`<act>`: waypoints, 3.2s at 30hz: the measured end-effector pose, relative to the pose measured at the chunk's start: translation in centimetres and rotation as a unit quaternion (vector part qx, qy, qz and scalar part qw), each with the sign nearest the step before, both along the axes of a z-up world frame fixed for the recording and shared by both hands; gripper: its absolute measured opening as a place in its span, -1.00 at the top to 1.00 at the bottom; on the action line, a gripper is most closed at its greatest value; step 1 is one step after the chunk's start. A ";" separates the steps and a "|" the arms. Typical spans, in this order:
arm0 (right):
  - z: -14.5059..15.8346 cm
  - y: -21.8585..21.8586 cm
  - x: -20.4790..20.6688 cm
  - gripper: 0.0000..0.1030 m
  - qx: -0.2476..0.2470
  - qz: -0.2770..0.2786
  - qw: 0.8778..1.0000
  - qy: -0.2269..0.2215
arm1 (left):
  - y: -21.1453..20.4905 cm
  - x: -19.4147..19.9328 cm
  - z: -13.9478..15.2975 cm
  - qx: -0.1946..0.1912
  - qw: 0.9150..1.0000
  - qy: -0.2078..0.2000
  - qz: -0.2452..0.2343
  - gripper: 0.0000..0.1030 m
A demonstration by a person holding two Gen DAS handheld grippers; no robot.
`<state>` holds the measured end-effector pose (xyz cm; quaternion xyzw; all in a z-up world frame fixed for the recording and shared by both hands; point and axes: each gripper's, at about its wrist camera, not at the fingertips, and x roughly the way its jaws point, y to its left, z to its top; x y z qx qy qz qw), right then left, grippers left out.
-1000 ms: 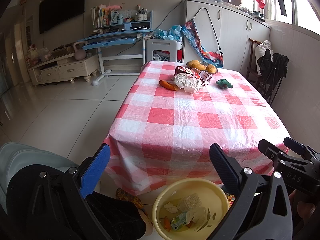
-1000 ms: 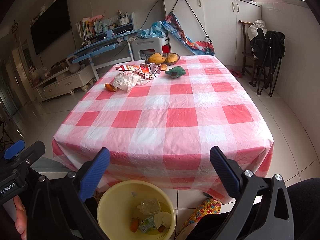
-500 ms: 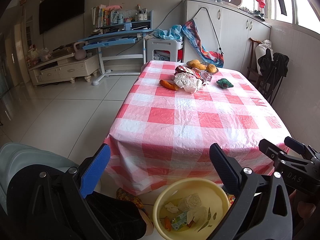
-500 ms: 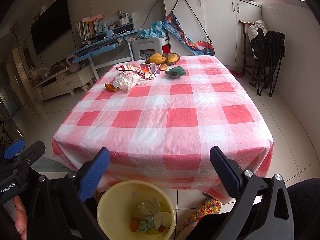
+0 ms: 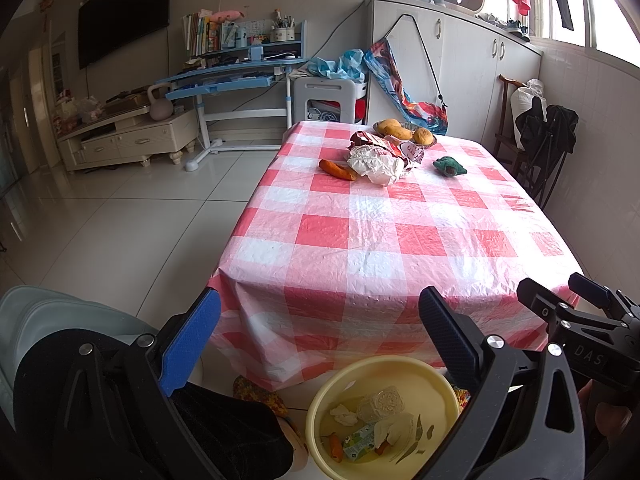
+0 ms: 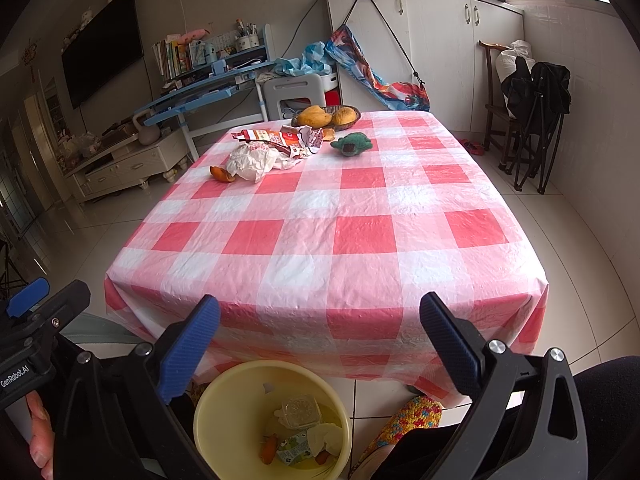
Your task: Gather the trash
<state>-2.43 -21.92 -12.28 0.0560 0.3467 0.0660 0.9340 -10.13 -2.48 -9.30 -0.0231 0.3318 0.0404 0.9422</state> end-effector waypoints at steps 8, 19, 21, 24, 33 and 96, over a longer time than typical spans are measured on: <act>-0.1 0.1 0.0 -0.86 0.000 0.000 1.000 0.000 | -0.1 0.0 0.0 0.001 1.000 0.000 0.000 -0.85; 0.0 0.1 -0.1 -0.86 -0.001 0.001 1.000 0.001 | -0.1 0.0 0.0 0.001 1.000 0.000 0.000 -0.85; -0.1 0.1 -0.1 -0.86 -0.001 0.001 1.000 0.001 | -0.1 0.0 0.0 0.000 1.000 0.000 0.000 -0.85; 0.0 0.1 -0.1 -0.86 -0.001 0.002 1.000 0.001 | -0.1 0.0 0.0 0.001 1.000 -0.001 0.000 -0.85; 0.0 0.2 -0.1 -0.86 -0.001 0.002 1.000 0.001 | 0.0 0.0 -0.1 0.001 1.000 -0.002 0.000 -0.85; 1.2 6.1 14.6 -0.85 0.046 0.085 0.995 0.032 | 6.7 14.0 3.8 -0.036 0.998 0.018 0.052 -0.85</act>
